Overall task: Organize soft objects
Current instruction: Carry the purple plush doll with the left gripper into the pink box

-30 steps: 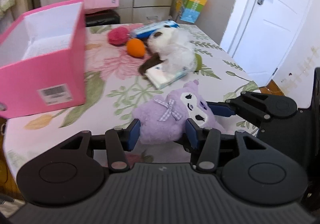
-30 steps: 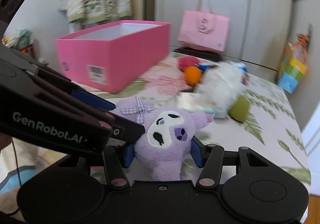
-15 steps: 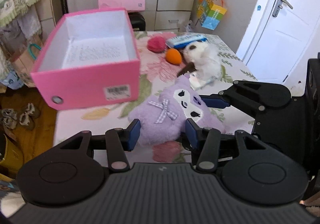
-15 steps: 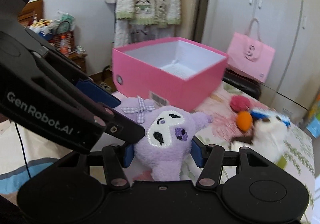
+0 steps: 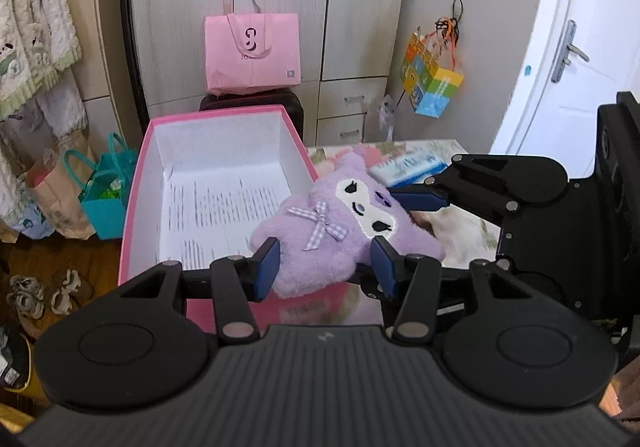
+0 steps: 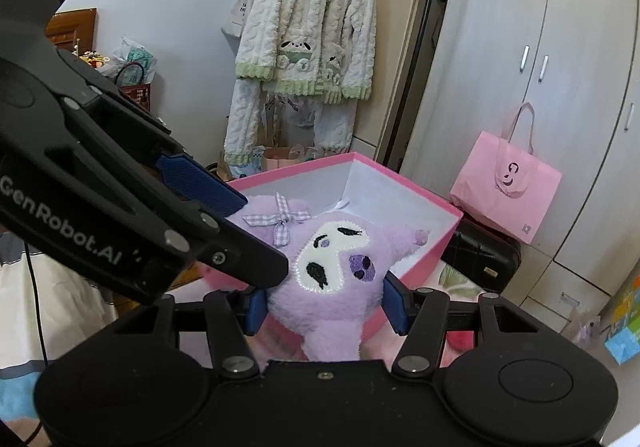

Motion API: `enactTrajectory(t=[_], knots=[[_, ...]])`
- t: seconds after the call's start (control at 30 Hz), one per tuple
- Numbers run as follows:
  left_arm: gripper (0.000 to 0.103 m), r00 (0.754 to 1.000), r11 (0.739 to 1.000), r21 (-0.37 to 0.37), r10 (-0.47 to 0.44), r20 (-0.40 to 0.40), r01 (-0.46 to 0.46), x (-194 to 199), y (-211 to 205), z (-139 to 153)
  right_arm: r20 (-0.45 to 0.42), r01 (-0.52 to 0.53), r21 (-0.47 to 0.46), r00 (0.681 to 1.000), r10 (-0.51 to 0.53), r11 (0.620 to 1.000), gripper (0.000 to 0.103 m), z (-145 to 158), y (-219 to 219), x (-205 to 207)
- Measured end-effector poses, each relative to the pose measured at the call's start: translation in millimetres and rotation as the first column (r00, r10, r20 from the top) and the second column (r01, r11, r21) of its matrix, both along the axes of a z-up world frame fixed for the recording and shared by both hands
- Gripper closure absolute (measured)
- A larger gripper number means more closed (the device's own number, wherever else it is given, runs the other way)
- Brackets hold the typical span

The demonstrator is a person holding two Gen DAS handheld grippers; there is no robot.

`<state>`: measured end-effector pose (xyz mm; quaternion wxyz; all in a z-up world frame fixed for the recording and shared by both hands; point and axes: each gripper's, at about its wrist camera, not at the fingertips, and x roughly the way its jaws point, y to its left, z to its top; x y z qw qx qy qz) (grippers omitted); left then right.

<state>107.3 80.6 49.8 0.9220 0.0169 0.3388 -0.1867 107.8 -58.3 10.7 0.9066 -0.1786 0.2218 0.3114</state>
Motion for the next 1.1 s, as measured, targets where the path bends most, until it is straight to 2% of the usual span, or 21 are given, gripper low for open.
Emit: enactTrajectory(t=[0.1, 0.3, 0.5, 0.63, 0.77, 0.93, 1.03, 1.1], knots=[[0.055, 1.0, 1.0, -0.014, 0.002, -0.017, -0.002, 37.1, 6.5, 1.5, -0.002, -0.006, -0.009, 1.0, 0.006, 1.0, 0.041, 2.5, 3.8, 34.1], [0.054, 0.998, 0.998, -0.042, 0.042, -0.051, -0.044, 111.2, 25.5, -9.1, -0.068, -0.046, 0.006, 0.997, 0.046, 0.999, 0.041, -2.6, 8.0, 118.0], [0.054, 0.98, 0.988, -0.085, 0.116, -0.16, -0.13, 172.9, 45.3, -36.1, -0.161, -0.078, -0.019, 0.984, 0.074, 0.997, 0.041, -22.5, 23.3, 184.1], [0.054, 0.957, 0.976, -0.119, 0.148, -0.249, -0.182, 209.5, 55.5, -56.1, -0.212, -0.11, -0.086, 0.973, 0.09, 0.99, 0.041, -32.8, 41.2, 217.2], [0.055, 0.937, 0.97, -0.11, 0.175, -0.303, -0.216, 230.9, 58.8, -72.1, -0.279, -0.149, -0.129, 0.954, 0.109, 0.98, 0.041, -45.6, 52.8, 244.1], [0.055, 0.91, 0.96, -0.101, 0.208, -0.358, -0.26, 248.8, 57.6, -87.2, -0.307, -0.206, -0.214, 0.942, 0.135, 0.955, 0.041, -58.2, 67.7, 263.2], [0.055, 0.905, 0.961, -0.088, 0.214, -0.368, -0.263, 252.5, 55.1, -92.9, -0.32, -0.223, -0.256, 0.938, 0.135, 0.941, 0.039, -62.3, 72.9, 268.8], [0.055, 0.905, 0.96, -0.078, 0.223, -0.362, -0.268, 250.4, 53.9, -94.7, -0.298, -0.228, -0.301, 0.945, 0.136, 0.926, 0.038, -65.5, 76.3, 265.3]])
